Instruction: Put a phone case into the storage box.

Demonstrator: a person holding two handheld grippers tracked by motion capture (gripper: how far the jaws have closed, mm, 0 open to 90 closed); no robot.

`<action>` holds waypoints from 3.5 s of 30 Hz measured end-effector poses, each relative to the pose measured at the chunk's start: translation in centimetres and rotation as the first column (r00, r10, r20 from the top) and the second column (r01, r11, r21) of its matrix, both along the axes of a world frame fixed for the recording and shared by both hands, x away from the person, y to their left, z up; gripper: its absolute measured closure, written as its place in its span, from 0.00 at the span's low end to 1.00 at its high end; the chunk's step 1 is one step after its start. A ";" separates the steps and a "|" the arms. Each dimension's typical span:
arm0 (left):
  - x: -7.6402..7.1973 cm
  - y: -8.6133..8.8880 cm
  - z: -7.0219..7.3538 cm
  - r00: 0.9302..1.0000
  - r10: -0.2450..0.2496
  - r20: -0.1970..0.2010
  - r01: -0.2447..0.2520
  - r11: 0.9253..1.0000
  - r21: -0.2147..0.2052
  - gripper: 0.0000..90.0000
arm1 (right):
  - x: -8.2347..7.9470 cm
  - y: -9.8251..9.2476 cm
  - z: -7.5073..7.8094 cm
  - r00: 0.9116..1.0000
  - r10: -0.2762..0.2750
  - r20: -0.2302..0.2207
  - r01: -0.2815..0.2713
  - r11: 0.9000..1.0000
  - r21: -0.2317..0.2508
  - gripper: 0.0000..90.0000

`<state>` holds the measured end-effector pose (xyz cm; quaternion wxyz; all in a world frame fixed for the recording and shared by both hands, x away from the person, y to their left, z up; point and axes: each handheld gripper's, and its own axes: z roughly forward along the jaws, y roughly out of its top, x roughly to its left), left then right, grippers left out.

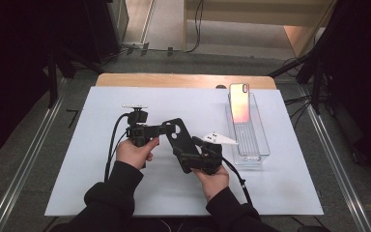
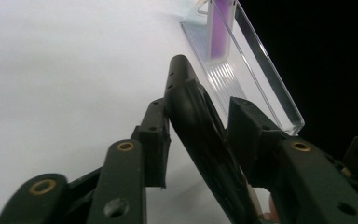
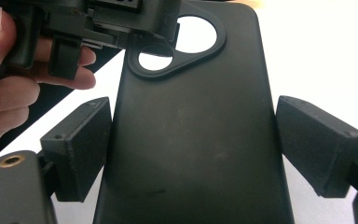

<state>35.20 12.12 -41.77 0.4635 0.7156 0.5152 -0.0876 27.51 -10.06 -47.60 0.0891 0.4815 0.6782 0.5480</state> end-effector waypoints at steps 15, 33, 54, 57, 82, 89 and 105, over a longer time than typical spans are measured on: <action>-0.4 0.4 0.1 0.998 -0.010 -0.054 0.003 0.993 -0.119 0.86 | 0.0 0.4 -0.3 0.999 0.024 0.036 -0.023 0.999 -0.045 0.12; -1.6 1.1 2.1 0.996 -0.010 0.094 0.021 0.993 -0.115 0.87 | 0.7 -0.1 2.5 0.973 0.227 0.031 -0.222 0.969 -0.111 0.00; -3.7 -0.4 2.6 0.904 -0.088 0.418 0.077 0.996 0.044 0.87 | 2.1 -2.4 4.4 0.964 0.267 0.003 -0.265 0.956 -0.129 0.00; -4.1 -0.7 2.6 0.895 -0.096 0.436 0.083 0.995 0.047 0.87 | 2.2 -2.4 4.5 0.967 0.253 0.010 -0.249 0.959 -0.134 0.00; -5.6 -3.1 2.1 0.891 -0.182 0.415 0.178 0.983 0.050 0.86 | 2.2 -1.8 4.5 0.973 0.231 0.012 -0.227 0.964 -0.135 0.12; -5.7 -2.9 2.4 0.894 -0.160 0.418 0.166 0.986 0.023 0.78 | 2.1 -1.7 4.8 0.973 0.229 0.030 -0.222 0.962 -0.162 0.13; -5.0 -0.6 4.1 0.915 -0.128 0.384 0.140 0.990 -0.003 0.51 | 3.0 -3.1 4.3 0.983 0.186 0.000 -0.183 0.966 -0.182 0.13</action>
